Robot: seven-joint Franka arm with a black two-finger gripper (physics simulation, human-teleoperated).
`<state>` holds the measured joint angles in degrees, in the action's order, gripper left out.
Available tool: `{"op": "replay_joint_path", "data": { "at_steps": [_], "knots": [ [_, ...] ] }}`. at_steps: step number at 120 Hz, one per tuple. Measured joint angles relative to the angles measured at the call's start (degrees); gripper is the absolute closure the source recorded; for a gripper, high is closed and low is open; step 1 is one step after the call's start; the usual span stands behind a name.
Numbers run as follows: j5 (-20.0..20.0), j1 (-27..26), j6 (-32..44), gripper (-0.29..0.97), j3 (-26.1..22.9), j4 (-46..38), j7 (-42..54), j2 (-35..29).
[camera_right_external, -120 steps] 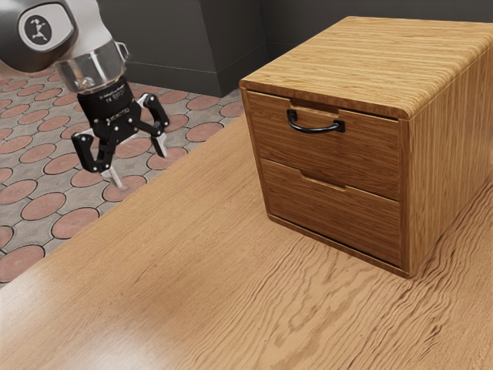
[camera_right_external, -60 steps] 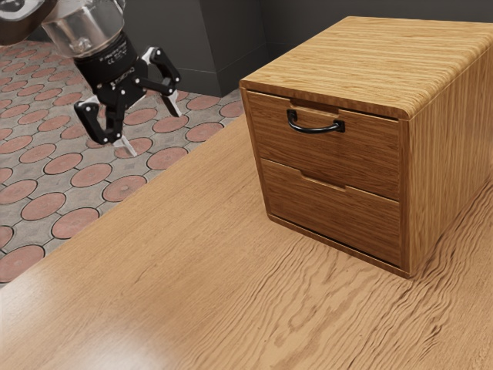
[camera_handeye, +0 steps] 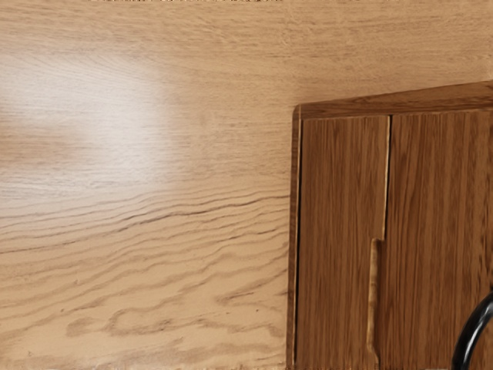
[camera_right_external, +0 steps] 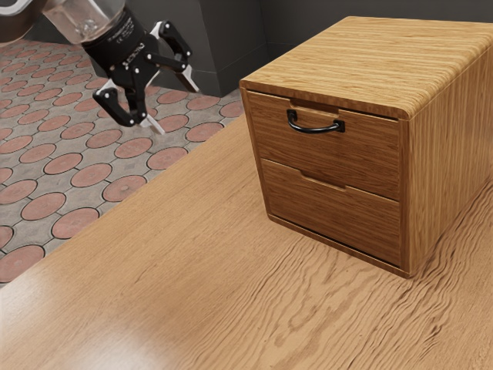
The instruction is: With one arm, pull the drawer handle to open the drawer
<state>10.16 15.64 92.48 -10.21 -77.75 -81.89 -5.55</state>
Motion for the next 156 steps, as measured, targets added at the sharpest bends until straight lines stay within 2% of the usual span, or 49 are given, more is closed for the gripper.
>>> {"op": "replay_joint_path", "data": {
  "at_steps": [22, 43, 84, 104, 134, 136, 143, 148, 150, 152, 154, 156],
  "knots": [
    [0.7, -1.1, 1.8, 0.15, -0.1, -0.8, -0.4, -0.9],
    [1.0, -1.3, 6.6, 0.2, -0.1, -1.0, -0.1, 2.6],
    [5.0, -3.0, 14.7, 0.25, -0.2, -2.5, 2.1, 6.0],
    [4.8, -3.5, 17.4, 0.25, -0.9, -2.8, 3.3, 6.3],
    [2.0, -5.5, 18.5, 0.25, -1.2, -2.4, 4.7, 5.9],
    [1.9, -5.2, 18.5, 0.25, -1.7, -2.5, 4.8, 5.8],
    [1.5, 1.8, 18.6, 0.25, -9.1, -2.5, 5.0, 5.2],
    [1.3, 4.9, 18.6, 0.25, -12.4, -2.6, 5.2, 4.8],
    [1.2, 4.0, 18.6, 0.25, -11.6, -2.6, 5.3, 4.8],
    [1.1, 0.5, 18.6, 0.25, -8.3, -2.6, 5.3, 4.7],
    [0.9, -3.8, 18.6, 0.25, -4.2, -2.6, 5.4, 4.8],
    [0.7, -10.5, 18.6, 0.25, 2.2, -2.7, 5.4, 4.8]
  ]
}}
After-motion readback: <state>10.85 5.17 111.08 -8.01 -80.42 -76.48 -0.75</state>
